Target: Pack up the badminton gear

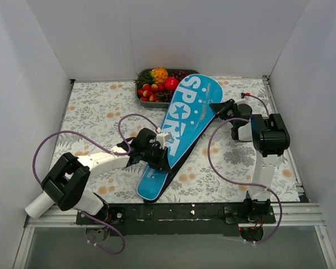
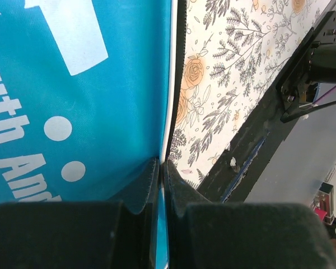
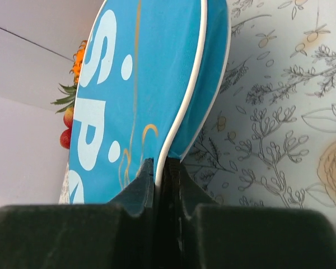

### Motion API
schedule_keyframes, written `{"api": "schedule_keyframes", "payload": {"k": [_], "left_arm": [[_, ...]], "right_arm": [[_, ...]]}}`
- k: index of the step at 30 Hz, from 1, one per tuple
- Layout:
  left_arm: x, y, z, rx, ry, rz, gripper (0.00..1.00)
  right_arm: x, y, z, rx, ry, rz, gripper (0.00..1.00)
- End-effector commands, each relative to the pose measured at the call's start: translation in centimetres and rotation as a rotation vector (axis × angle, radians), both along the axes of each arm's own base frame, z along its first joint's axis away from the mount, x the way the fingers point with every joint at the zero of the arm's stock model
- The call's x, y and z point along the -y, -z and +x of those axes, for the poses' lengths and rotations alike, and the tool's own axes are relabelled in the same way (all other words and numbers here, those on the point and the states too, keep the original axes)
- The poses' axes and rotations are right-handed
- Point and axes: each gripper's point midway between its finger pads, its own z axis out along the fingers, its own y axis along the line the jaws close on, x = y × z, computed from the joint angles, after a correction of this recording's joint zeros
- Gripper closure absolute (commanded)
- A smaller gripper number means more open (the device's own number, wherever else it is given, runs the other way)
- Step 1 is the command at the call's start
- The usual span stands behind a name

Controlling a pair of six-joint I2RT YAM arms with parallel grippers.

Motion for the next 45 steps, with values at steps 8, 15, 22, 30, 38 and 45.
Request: {"api": "schedule_keyframes", "payload": {"k": [8, 15, 22, 30, 38, 45], "left_arm": [[-0.3, -3.5, -0.8, 0.063, 0.047, -0.023, 0.95], [-1.2, -8.8, 1.4, 0.276, -0.009, 0.024, 0.86], [-1.6, -13.9, 2.7, 0.401, -0.112, -0.016, 0.81], [0.8, -11.3, -0.8, 0.354, -0.055, -0.019, 0.83], [2.6, -7.0, -3.3, 0.289, -0.003, 0.038, 0.85], [2.9, -6.9, -5.2, 0.238, 0.013, 0.012, 0.85]], "right_arm": [[1.9, -6.7, -5.7, 0.048, 0.065, 0.010, 0.99], [5.5, -10.2, -12.2, -0.109, 0.340, -0.175, 0.99], [8.6, -7.7, -19.5, -0.323, 0.551, -0.210, 0.99], [11.9, -3.7, -24.5, -0.460, 0.748, -0.221, 0.99], [12.8, -2.8, -26.0, -0.538, 0.752, -0.339, 0.51], [10.0, -6.1, -25.7, -0.528, 0.511, -0.432, 0.29]]}}
